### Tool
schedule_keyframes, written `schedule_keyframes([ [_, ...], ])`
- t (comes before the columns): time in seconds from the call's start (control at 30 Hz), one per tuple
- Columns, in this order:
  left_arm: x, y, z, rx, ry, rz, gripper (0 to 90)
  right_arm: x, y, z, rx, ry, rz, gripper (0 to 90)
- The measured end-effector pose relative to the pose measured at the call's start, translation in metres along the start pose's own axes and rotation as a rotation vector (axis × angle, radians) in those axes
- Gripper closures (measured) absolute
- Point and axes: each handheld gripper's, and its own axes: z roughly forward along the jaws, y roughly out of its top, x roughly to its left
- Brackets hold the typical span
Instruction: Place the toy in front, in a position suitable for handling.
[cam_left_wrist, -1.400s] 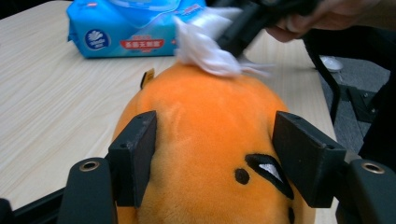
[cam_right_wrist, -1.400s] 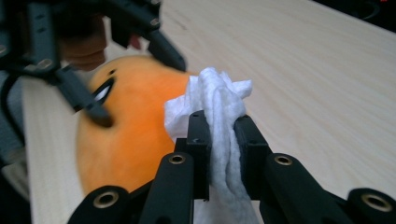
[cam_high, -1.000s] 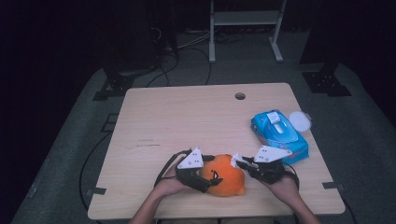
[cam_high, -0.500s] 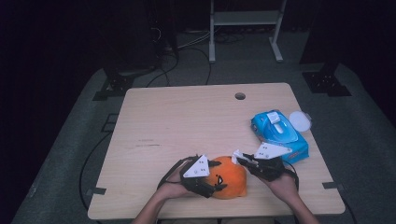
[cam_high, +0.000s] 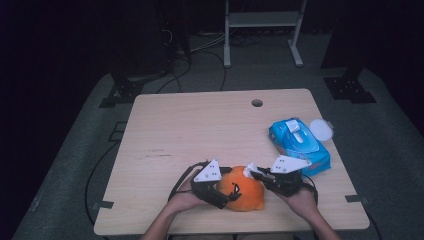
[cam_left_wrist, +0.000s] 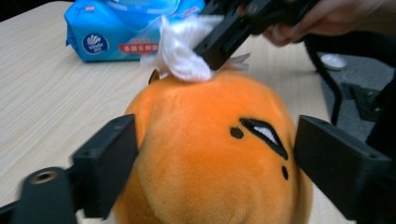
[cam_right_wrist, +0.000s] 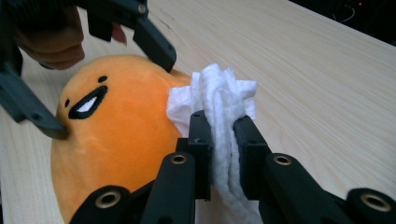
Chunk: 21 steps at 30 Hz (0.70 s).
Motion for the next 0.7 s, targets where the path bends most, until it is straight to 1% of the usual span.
schedule_keyframes([
  [0.03, -0.002, 0.000, 0.002, 0.004, 0.016, 0.007, 20.2, 0.000, 0.001, 0.000, -0.002, -0.001, 0.000, 79.1],
  [0.1, -0.006, 0.003, 0.004, 0.000, 0.037, 0.018, 24.6, 0.004, 0.006, -0.003, -0.028, 0.021, 0.004, 79.3],
  [0.13, -0.009, 0.005, 0.006, -0.001, 0.036, 0.026, 25.9, 0.008, 0.010, -0.004, -0.052, 0.049, 0.006, 79.3],
  [0.17, -0.011, 0.006, 0.008, -0.003, 0.035, 0.039, 26.4, 0.012, 0.013, -0.004, -0.060, 0.057, -0.003, 79.3],
  [0.2, -0.013, 0.007, 0.008, 0.001, 0.034, 0.048, 26.4, 0.016, 0.015, -0.002, -0.057, 0.059, -0.019, 79.3],
  [0.27, -0.015, 0.007, 0.009, 0.006, 0.036, 0.052, 26.3, 0.019, 0.014, 0.002, -0.036, 0.049, -0.039, 79.5],
  [0.3, -0.016, 0.007, 0.009, 0.006, 0.039, 0.054, 26.4, 0.018, 0.013, 0.003, -0.038, 0.057, -0.023, 79.4],
  [0.37, -0.017, 0.006, 0.010, 0.005, 0.039, 0.058, 26.9, 0.014, 0.011, 0.005, -0.041, 0.087, 0.024, 78.9],
  [0.4, -0.018, 0.006, 0.010, 0.007, 0.040, 0.063, 26.9, 0.015, 0.011, 0.007, -0.040, 0.092, 0.032, 78.6],
  [0.5, -0.018, 0.006, 0.011, 0.016, 0.040, 0.073, 26.9, 0.018, 0.012, 0.008, -0.038, 0.085, 0.013, 78.1],
  [0.53, -0.018, 0.006, 0.011, 0.014, 0.040, 0.071, 26.8, 0.017, 0.011, 0.009, -0.036, 0.086, 0.016, 78.2],
  [0.57, -0.017, 0.005, 0.011, 0.014, 0.036, 0.066, 26.2, 0.017, 0.011, 0.010, -0.041, 0.089, 0.019, 78.7],
  [0.7, -0.010, 0.009, 0.005, 0.024, 0.028, 0.057, 13.2, 0.012, 0.010, 0.009, -0.046, 0.099, 0.035, 80.2],
])
